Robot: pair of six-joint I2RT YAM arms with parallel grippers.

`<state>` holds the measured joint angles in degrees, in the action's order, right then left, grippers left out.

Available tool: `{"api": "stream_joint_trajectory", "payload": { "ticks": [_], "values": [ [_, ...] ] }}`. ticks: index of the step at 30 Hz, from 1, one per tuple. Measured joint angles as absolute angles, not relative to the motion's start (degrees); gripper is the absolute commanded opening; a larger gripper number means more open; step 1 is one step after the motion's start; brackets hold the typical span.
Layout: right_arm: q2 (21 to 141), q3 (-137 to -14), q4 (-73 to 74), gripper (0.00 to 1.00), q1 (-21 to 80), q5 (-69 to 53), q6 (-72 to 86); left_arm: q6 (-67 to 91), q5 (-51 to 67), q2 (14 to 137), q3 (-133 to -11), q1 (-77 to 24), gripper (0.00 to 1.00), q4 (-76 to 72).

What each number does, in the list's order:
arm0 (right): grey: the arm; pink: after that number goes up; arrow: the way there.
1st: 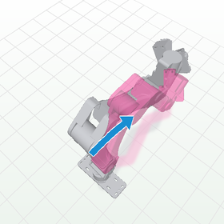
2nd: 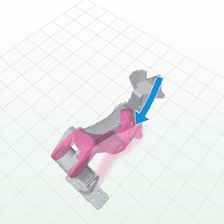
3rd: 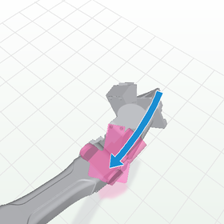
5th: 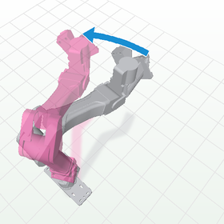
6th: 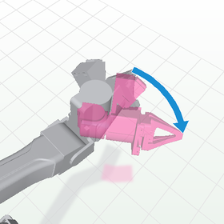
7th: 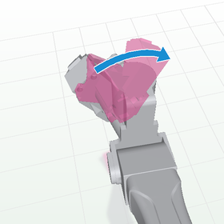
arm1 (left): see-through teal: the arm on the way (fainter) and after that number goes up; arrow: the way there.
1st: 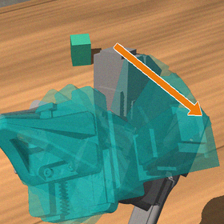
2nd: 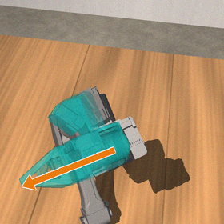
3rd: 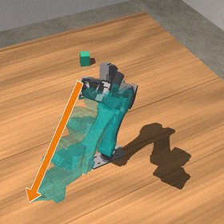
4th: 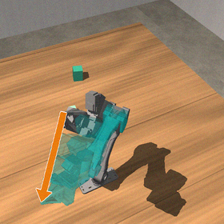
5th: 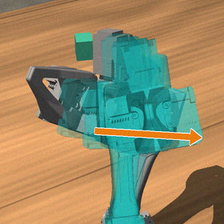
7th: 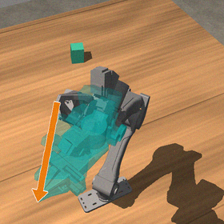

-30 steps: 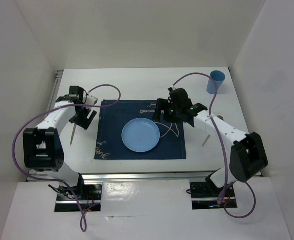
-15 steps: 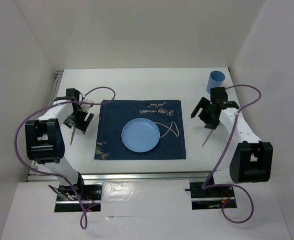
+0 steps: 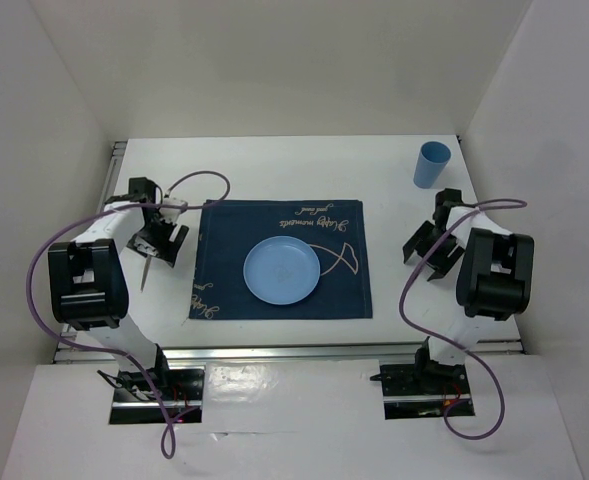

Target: Set the dinner table for one person

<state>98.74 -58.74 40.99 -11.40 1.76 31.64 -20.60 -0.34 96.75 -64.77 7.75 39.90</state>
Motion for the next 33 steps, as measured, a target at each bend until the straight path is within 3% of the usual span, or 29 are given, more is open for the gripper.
{"api": "stream_joint_trajectory", "payload": {
  "ticks": [1, 2, 4, 5, 6, 8, 18, 26, 33],
  "values": [
    [98.80, -58.81, 40.73, 0.76, -11.40, 1.98, 31.55, -20.58, -0.05, 96.75, -64.97, 7.77, 0.87, 39.99],
    [99.11, -58.98, 40.69, 0.63, -11.40, 2.26, 31.38, -20.53, 0.14, 96.75, -65.21, 7.92, 0.87, 40.18],
    [99.85, -59.64, 41.12, 0.48, -11.40, 2.87, 30.74, -20.40, 0.64, 96.75, -65.84, 8.16, 0.87, 40.58],
    [100.18, -60.01, 41.21, 0.29, -11.40, 3.11, 30.55, -20.34, 0.84, 96.75, -66.17, 8.27, 0.87, 40.71],
    [100.40, -60.27, 41.06, 0.17, -11.40, 3.25, 30.48, -20.27, 0.99, 96.75, -66.43, 8.38, 0.87, 40.77],
    [100.64, -60.55, 40.69, 0.00, -11.42, 3.46, 30.06, -19.94, 1.23, 96.75, -66.89, 8.56, 0.87, 40.93],
    [99.57, -60.29, 39.27, 0.00, -8.82, 6.92, 27.03, -19.35, 1.65, 96.75, -67.77, 8.97, 0.87, 42.04],
    [95.88, -64.18, 37.76, 0.00, 16.43, 14.20, 25.91, -19.35, 2.07, 96.75, -68.07, 8.97, 0.87, 42.11],
    [91.09, -60.60, 34.06, 0.00, 27.29, 11.20, 32.03, -19.35, 2.09, 96.64, -68.07, 8.97, 0.87, 42.22]
  ]
}}
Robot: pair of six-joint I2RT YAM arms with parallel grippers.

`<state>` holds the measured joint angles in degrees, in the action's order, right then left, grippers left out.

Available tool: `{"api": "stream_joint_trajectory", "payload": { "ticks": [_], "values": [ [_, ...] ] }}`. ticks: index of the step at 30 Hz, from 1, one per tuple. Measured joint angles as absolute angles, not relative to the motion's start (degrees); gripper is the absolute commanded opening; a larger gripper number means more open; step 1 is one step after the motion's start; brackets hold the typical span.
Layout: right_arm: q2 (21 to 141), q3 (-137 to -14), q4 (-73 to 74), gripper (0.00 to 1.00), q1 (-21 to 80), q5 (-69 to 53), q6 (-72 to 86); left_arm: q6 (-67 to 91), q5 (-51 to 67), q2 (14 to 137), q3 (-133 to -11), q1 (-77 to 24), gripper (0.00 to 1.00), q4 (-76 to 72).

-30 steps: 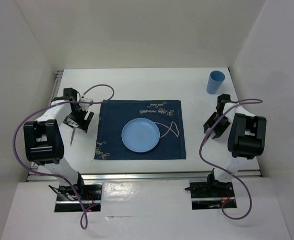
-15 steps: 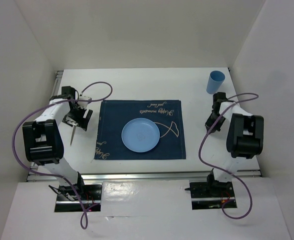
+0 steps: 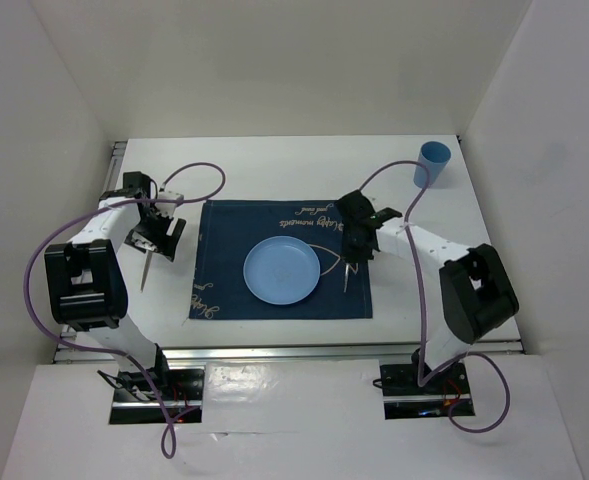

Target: Set the dinner table for one person

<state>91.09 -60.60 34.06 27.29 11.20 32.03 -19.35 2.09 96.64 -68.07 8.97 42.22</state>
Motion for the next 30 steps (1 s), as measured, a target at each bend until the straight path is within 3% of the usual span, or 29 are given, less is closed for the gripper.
{"api": "stream_joint_trajectory", "payload": {
  "ticks": [9, 25, 27, 30],
  "values": [
    [97.62, -59.35, 34.22, 0.00, 35.53, 10.09, 36.18, -19.35, 1.85, 96.51, -68.07, 8.97, 0.87, 42.28],
    [99.07, -60.40, 34.94, 0.00, 34.46, 10.66, 34.20, -19.38, 1.78, 95.77, -68.05, 8.97, 0.87, 42.37],
    [100.01, -61.01, 35.33, 0.12, 34.44, 10.61, 33.43, -19.38, 1.78, 95.77, -68.05, 8.97, 0.87, 42.39],
    [100.97, -61.80, 35.77, 0.22, 34.33, 10.22, 32.84, -19.38, 1.76, 95.77, -68.05, 8.97, 0.87, 42.37]
  ]
}}
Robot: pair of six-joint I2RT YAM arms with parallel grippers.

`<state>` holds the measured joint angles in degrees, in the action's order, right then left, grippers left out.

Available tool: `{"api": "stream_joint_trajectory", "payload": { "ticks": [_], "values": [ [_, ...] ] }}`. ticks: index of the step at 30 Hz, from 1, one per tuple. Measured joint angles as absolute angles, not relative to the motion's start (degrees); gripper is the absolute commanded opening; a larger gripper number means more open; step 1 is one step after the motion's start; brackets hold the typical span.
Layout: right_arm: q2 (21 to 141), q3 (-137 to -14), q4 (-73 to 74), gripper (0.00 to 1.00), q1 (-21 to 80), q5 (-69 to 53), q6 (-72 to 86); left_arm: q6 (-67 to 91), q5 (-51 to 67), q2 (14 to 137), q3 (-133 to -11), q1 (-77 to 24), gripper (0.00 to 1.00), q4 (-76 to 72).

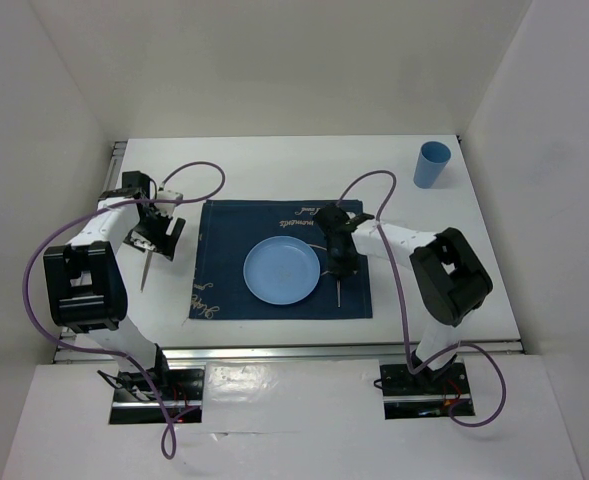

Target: Set the dinner table for one person

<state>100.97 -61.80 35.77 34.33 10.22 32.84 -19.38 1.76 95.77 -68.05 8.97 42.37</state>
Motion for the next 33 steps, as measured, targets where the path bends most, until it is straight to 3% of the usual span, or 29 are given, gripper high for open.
{"api": "stream_joint_trajectory", "payload": {
  "ticks": [4, 5, 7, 9, 11, 20, 25, 31, 33],
  "values": [
    [100.99, -61.82, 35.77, 0.41, 34.09, 9.63, 32.75, -19.40, 1.76, 95.77, -68.05, 8.97, 0.89, 42.39],
    [100.99, -61.82, 35.83, 0.49, 33.95, 9.43, 32.75, -19.38, 1.76, 95.77, -68.05, 8.97, 0.89, 42.39],
    [100.97, -62.13, 36.49, 0.55, 33.56, 8.97, 33.39, -19.40, 1.76, 95.77, -68.05, 8.97, 0.89, 42.37],
    [100.75, -63.02, 37.71, 0.69, 33.04, 8.64, 33.71, -19.55, 1.76, 95.74, -68.05, 8.97, 0.89, 42.26],
    [99.68, -64.51, 38.83, 0.75, 32.67, 8.62, 33.76, -20.03, 1.87, 95.72, -68.05, 8.97, 0.89, 41.85],
    [90.08, -68.75, 38.79, 0.77, 32.10, 8.78, 34.79, -24.03, 1.87, 106.61, -79.02, 10.66, 0.76, 43.35],
    [86.65, -68.51, 38.74, 0.76, 31.97, 8.69, 35.57, -24.03, 1.87, 110.37, -79.88, 13.28, 0.75, 44.95],
    [82.50, -68.20, 38.79, 0.76, 30.74, 9.28, 35.86, -23.79, 2.07, 113.93, -81.56, 13.47, 0.62, 47.24],
    [81.08, -68.16, 38.81, 0.76, 30.22, 9.72, 35.90, -23.66, 2.33, 114.69, -81.41, 13.47, 0.54, 47.94]
  ]
}}
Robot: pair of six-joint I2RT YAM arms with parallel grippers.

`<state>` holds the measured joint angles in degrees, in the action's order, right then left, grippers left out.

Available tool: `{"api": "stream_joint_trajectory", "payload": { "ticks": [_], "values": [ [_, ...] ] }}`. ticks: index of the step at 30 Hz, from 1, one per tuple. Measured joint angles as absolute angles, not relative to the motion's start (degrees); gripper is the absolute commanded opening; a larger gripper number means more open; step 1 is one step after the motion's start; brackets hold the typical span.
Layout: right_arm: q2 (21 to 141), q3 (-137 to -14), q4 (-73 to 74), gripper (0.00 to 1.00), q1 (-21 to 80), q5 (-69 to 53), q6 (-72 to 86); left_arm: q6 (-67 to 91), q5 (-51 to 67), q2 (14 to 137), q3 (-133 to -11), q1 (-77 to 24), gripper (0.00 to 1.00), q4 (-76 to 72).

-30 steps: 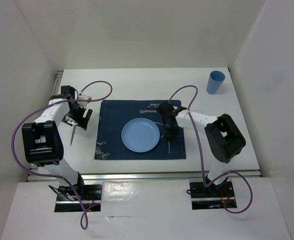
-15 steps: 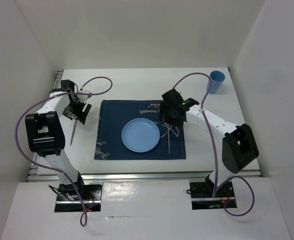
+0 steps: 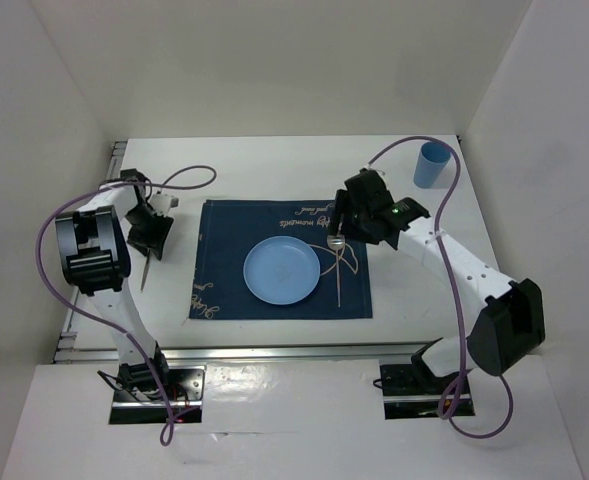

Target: Set the dinner table for one person

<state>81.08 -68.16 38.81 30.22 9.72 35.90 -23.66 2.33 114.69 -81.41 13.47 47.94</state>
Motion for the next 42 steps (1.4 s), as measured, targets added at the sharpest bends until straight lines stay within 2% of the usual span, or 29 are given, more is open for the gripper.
{"api": "stream_joint_trajectory", "payload": {
  "ticks": [2, 3, 4, 6, 7, 18, 26, 32, 42],
  "values": [
    [79.64, -68.01, 38.81, 0.76, 29.78, 9.98, 35.94, -23.64, 2.28, 114.87, -81.30, 13.47, 0.44, 48.10],
    [78.85, -67.90, 38.83, 0.76, 29.58, 10.13, 35.94, -23.57, 2.22, 114.93, -81.32, 13.47, 0.28, 48.10],
    [78.22, -67.90, 38.83, 0.76, 29.41, 10.22, 35.97, -23.70, 1.83, 115.04, -81.34, 13.47, 0.19, 47.94],
    [77.28, -67.90, 38.81, 0.76, 28.99, 10.44, 35.97, -22.81, 2.07, 115.57, -81.91, 13.69, 0.04, 48.34],
    [77.03, -67.90, 38.81, 0.76, 28.84, 10.63, 35.97, -22.44, 2.26, 115.92, -82.48, 13.87, 0.00, 48.84],
    [73.73, -67.90, 41.43, 0.76, 28.60, 12.99, 36.91, -18.09, 9.23, 114.52, -81.28, 15.94, 0.00, 48.82],
    [72.01, -67.90, 41.58, 0.76, 28.60, 13.19, 38.06, -9.76, 18.39, 101.12, -78.19, 14.41, 0.00, 48.99],
    [72.14, -67.94, 41.58, 0.76, 28.60, 13.04, 38.11, -2.33, 18.37, 91.05, -72.62, 6.46, 0.00, 46.76],
    [72.10, -69.12, 42.85, 0.76, 28.60, 13.41, 39.24, 13.17, 15.31, 94.89, -69.93, -6.15, 0.00, 47.20]
  ]
}}
